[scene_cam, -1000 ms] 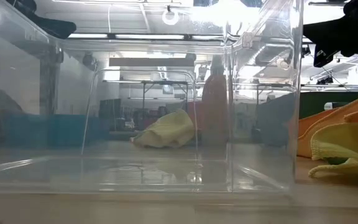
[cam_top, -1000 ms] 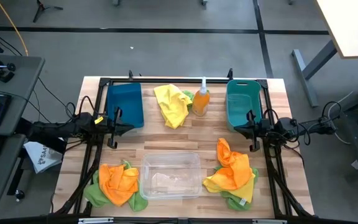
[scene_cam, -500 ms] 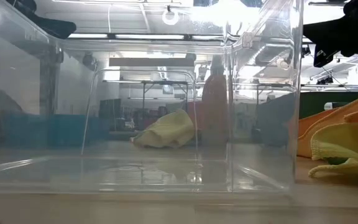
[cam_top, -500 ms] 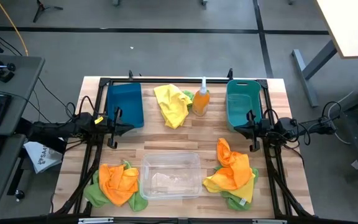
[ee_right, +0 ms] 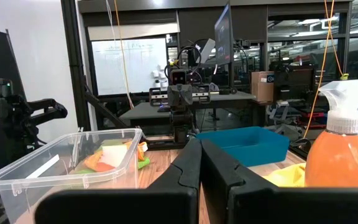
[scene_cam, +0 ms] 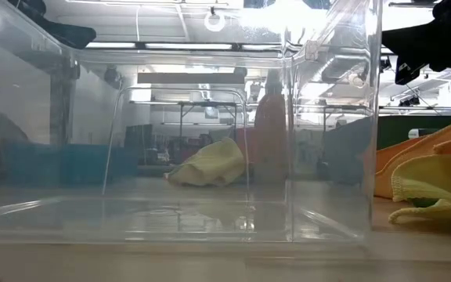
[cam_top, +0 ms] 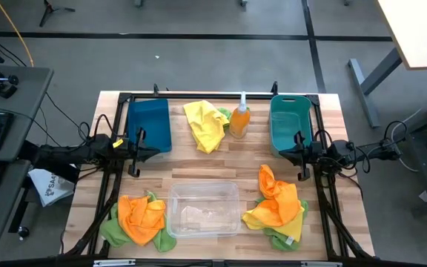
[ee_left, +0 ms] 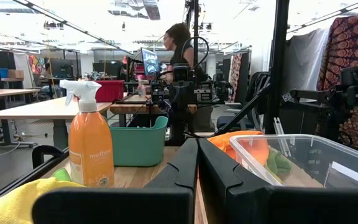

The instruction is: Sort microfiber towel by color & place in baskets

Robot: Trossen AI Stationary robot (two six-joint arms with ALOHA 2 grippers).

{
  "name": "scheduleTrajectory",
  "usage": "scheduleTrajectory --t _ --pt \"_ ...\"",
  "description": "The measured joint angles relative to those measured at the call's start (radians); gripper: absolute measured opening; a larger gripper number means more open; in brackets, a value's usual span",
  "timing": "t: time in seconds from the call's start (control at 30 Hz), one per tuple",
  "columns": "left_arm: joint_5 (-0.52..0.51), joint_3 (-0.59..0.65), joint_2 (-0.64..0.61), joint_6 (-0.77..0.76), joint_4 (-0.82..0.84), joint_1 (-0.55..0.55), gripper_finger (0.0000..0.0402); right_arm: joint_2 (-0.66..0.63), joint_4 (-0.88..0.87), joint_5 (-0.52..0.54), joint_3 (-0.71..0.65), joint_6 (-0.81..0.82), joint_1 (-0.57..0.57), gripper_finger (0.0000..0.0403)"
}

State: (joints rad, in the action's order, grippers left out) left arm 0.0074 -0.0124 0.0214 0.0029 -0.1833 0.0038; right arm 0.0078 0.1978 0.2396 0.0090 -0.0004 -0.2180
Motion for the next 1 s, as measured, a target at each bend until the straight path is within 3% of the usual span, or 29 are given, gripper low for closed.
scheduleTrajectory --t 0.8,1.0 --pt "0.0 0.0 0.0 -0.012 -0.032 0.001 0.0 0.0 0.0 0.0 0.0 0.0 0.0 0.0" --pt "-0.02 0.0 0.0 -0.392 -0.339 -0.007 0.0 0.0 0.0 0.0 0.0 0.0 0.0 0.0"
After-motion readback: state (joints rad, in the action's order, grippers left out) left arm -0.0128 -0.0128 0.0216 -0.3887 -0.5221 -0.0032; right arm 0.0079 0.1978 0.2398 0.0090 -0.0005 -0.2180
